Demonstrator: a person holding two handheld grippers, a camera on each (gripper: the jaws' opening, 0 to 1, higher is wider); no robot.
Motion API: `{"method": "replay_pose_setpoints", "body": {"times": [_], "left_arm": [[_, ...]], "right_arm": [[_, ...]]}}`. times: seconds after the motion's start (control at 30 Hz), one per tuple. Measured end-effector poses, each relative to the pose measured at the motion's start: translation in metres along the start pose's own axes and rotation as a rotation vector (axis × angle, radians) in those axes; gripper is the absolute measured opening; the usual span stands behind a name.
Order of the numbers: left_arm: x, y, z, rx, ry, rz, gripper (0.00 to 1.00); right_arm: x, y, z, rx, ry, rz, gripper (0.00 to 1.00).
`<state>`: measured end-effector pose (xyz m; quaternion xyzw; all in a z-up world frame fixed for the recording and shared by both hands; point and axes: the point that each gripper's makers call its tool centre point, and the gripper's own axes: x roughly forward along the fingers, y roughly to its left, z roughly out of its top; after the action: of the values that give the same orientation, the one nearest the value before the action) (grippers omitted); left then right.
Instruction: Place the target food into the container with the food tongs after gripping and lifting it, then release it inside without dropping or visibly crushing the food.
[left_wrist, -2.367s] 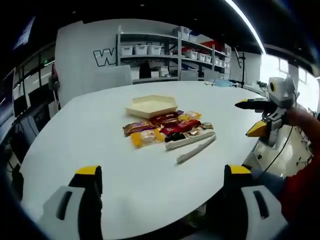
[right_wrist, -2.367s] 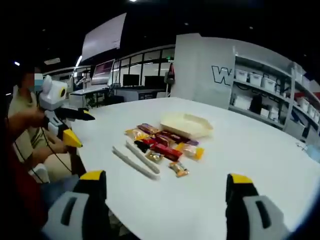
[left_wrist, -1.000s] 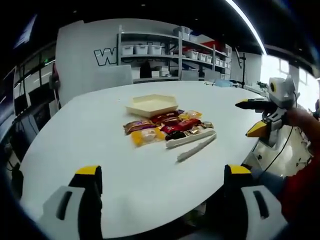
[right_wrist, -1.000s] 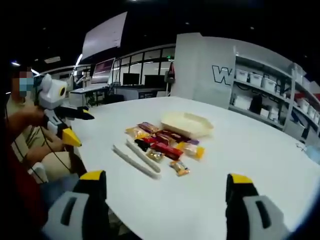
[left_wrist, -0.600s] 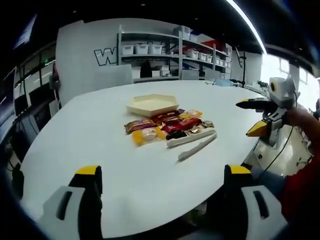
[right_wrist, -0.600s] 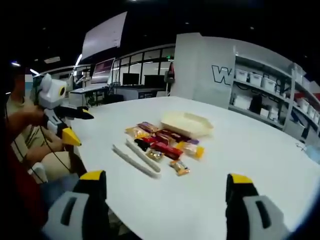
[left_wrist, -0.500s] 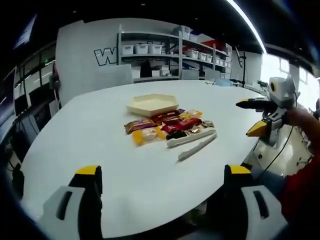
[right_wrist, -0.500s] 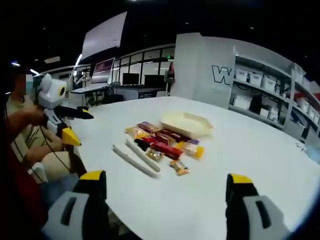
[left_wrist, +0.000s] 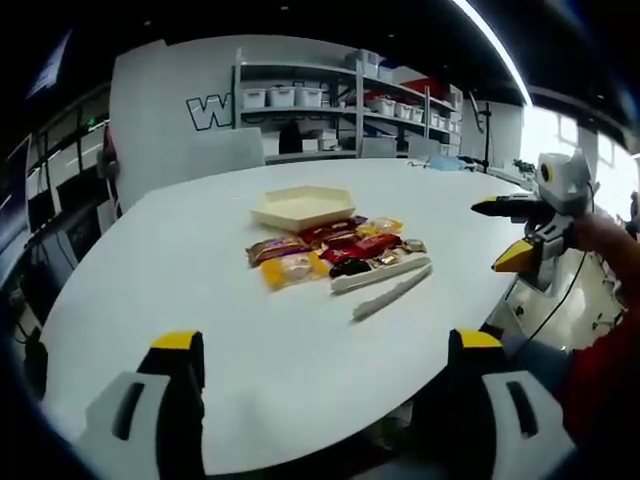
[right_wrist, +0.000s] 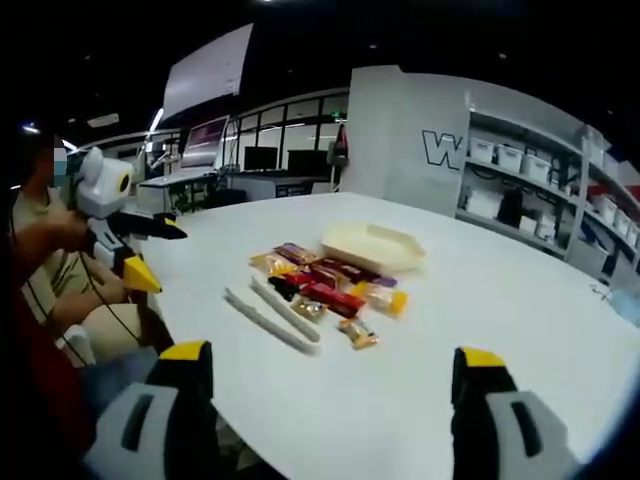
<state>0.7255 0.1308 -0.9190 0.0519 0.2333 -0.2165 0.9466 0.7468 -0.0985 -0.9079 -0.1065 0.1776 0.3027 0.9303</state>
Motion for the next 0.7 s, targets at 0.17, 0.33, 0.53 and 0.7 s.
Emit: {"method": "replay_pose_setpoints", "body": {"times": [0.17,0.33,0.53,0.7], "left_arm": [[0.0003,-0.0007,-0.0009,0.004,0.004,-0.001,0.99],[0.0007,-0.0015,-0.0009,0.004,0.005,-0.003,0.99],[0.0012,-0.0023,0.0003,0.003,0.001,-0.003,0.99],[0.0038,-0.0057,-0.0008,0.013,0.01,-0.009,0.99]], "right_arm": [[-0.0011,-0.0009,-0.0006,0.0,-0.001,-0.003,0.99],[-0.0013,-0.0011,-0.0007,0.0,0.0,-0.003,0.99],[-0.0013,-0.0014,-0.0001,-0.002,-0.002,-0.003,0.99],[-0.0015,-0.0039,-0.0017,0.007,-0.007,-0.007,0.99]]}}
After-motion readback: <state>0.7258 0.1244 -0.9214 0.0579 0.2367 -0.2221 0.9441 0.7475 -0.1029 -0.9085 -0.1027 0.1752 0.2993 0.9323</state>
